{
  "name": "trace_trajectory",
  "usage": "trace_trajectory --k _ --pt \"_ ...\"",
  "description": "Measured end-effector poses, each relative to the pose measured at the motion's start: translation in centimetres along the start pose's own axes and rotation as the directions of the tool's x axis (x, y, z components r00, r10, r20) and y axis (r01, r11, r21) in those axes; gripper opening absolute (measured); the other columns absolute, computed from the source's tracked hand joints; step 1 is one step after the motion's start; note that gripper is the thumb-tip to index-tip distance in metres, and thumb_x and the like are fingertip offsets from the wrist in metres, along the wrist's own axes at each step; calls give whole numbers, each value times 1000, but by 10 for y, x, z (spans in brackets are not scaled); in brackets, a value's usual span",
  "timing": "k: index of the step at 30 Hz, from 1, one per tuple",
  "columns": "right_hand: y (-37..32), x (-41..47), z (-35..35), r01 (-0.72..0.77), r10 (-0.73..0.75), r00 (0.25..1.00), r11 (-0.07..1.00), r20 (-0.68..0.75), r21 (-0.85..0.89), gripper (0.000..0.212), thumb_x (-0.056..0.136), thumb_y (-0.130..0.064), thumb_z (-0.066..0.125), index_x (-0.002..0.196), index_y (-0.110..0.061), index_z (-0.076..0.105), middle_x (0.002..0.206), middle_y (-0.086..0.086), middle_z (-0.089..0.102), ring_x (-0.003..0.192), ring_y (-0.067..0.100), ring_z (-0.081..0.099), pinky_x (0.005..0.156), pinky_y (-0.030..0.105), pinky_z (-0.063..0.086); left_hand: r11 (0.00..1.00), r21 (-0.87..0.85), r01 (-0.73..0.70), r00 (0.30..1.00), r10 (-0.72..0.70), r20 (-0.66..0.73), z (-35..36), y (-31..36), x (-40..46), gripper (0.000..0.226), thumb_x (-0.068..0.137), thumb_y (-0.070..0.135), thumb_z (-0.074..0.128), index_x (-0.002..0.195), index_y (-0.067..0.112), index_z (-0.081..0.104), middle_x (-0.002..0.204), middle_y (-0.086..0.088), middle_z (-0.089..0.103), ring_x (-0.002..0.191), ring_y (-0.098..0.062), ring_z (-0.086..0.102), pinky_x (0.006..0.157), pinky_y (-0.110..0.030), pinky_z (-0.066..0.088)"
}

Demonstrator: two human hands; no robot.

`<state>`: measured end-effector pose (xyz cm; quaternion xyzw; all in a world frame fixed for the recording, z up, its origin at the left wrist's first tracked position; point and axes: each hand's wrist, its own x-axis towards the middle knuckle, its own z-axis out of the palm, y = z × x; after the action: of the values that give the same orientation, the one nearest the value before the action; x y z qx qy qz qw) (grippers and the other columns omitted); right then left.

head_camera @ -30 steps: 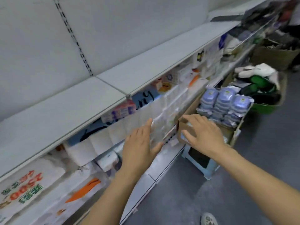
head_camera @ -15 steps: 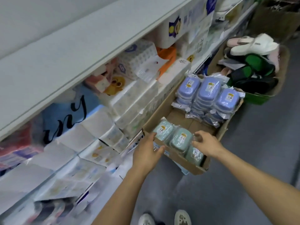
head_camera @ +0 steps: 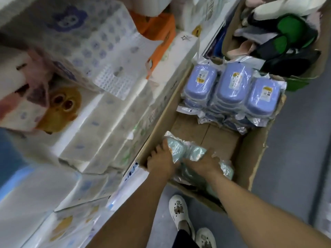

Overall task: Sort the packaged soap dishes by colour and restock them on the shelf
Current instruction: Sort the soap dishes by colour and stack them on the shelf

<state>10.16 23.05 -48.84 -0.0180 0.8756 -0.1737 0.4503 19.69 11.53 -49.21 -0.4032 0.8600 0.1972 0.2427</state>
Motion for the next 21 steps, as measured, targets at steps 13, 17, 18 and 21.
trace_trajectory --k 13,17,18,21 --pt "15 -50 -43 227 -216 956 973 -196 38 114 69 -44 78 151 -27 0 146 10 36 132 33 37 108 45 34 942 -330 -63 988 13 -151 -38 -5 -40 120 72 50 75 156 19 -5 146 -9 35 134 -30 40 104 -46 42" --pt "13 -91 -75 369 -354 919 927 -175 60 110 65 -39 79 148 -31 8 139 5 44 125 28 42 106 41 37 865 -485 -127 970 7 -241 -60 -5 -87 118 67 44 79 155 23 3 142 -5 44 126 -27 50 98 -46 46" --pt "12 -101 -81 406 -391 903 912 -178 53 109 65 -38 80 148 -30 9 138 5 44 125 27 43 106 39 38 847 -516 -132 966 -6 -257 -67 -5 -101 117 65 44 78 155 23 6 140 -3 46 125 -26 50 98 -44 47" --pt "9 -139 -99 514 -502 849 857 -168 35 108 63 -34 80 146 -31 11 134 3 43 119 25 46 102 38 41 776 -613 -151 945 -69 -320 -86 -4 -145 119 55 53 72 154 29 11 142 3 46 126 -20 49 101 -42 46"
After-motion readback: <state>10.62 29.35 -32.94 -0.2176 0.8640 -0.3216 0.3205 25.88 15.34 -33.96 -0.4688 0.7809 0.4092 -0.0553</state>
